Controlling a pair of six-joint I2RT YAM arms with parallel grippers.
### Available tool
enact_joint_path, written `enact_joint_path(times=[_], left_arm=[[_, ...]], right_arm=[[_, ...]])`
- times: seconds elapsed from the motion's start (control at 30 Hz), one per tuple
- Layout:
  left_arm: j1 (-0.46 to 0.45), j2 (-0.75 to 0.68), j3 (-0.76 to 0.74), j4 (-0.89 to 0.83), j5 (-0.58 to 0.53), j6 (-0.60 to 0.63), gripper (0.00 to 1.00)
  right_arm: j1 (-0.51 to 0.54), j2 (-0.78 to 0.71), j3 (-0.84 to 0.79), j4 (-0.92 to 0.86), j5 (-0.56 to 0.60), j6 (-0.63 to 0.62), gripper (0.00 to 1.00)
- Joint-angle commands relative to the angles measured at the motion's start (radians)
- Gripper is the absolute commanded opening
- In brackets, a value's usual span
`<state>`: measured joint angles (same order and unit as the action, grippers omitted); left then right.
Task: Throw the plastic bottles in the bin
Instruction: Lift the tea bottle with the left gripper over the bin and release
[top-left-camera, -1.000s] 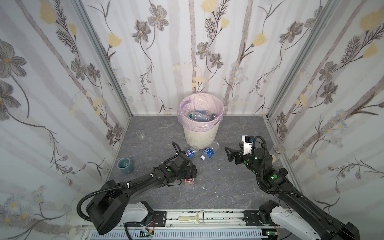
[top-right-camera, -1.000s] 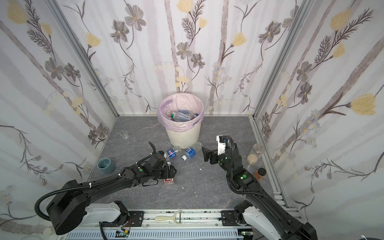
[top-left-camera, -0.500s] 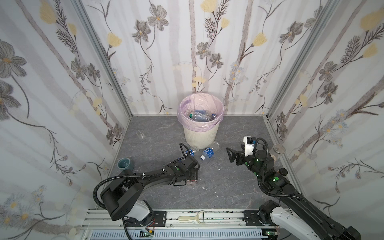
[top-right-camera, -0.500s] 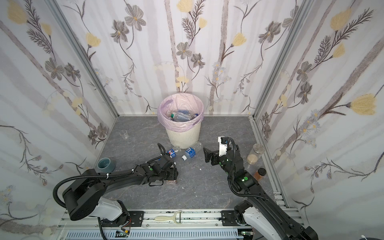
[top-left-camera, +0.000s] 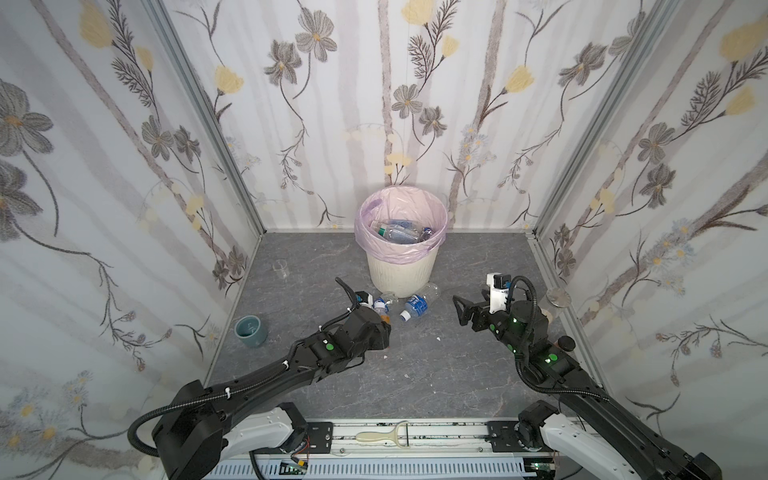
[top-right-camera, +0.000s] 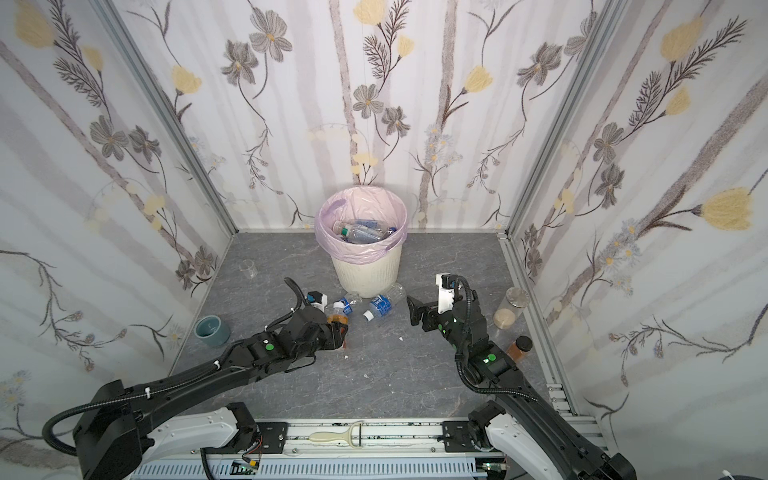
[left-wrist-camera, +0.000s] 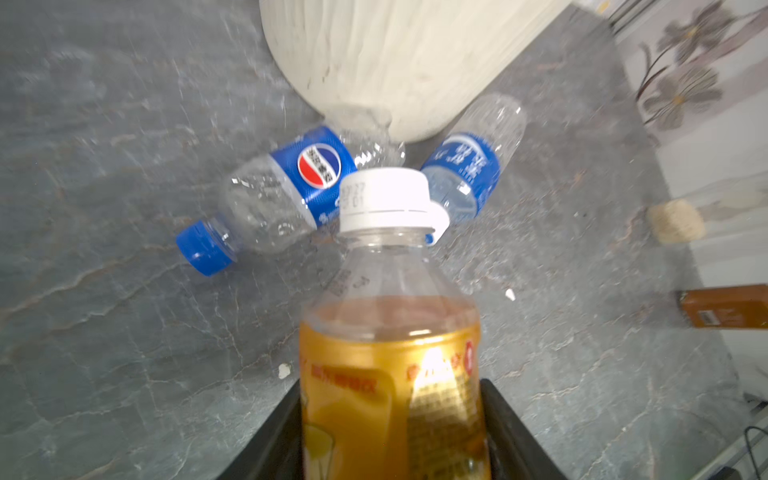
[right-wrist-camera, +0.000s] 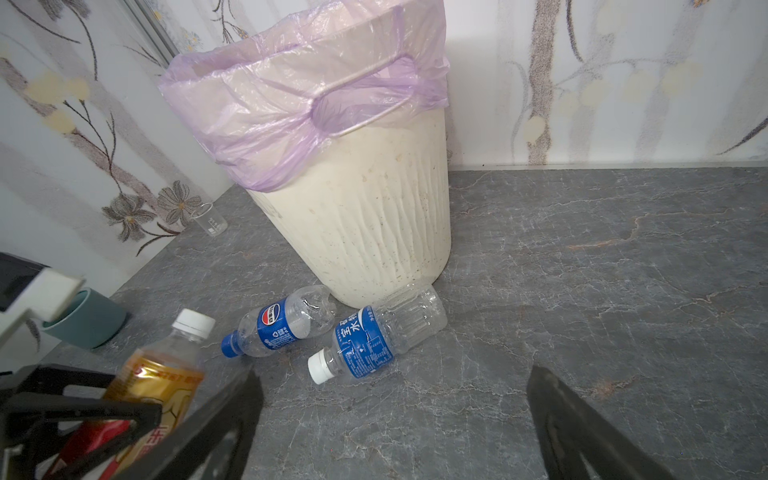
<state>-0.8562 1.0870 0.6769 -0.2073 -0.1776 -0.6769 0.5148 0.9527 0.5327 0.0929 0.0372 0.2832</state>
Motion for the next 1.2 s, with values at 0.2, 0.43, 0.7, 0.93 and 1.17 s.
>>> enact_joint_path(times=[0.2, 0.43, 0.7, 0.93, 1.17], left_arm=[[0.003, -0.273, 0.081, -0.019, -0.222, 0.080, 0.56], [0.005, -0.425, 0.215, -0.016, -0.335, 0.182, 0.54], [0.006, -0.357, 0.397, 0.089, -0.369, 0.323, 0.55], [0.138, 0.145, 0.852, 0.181, -0.121, 0.354, 0.58], [0.289, 0.572, 1.179, 0.094, 0.176, 0.193, 1.00]], right_arm=[[0.000, 0.012, 0.009, 0.031, 0.003, 0.005, 1.00], [-0.001, 0.016, 0.004, 0.032, 0.003, 0.004, 1.00], [-0.001, 0.038, 0.011, 0.045, -0.006, 0.002, 1.00], [0.001, 0.041, 0.025, 0.045, -0.039, 0.010, 1.00], [0.002, -0.025, 0.000, -0.001, -0.050, 0.031, 1.00]])
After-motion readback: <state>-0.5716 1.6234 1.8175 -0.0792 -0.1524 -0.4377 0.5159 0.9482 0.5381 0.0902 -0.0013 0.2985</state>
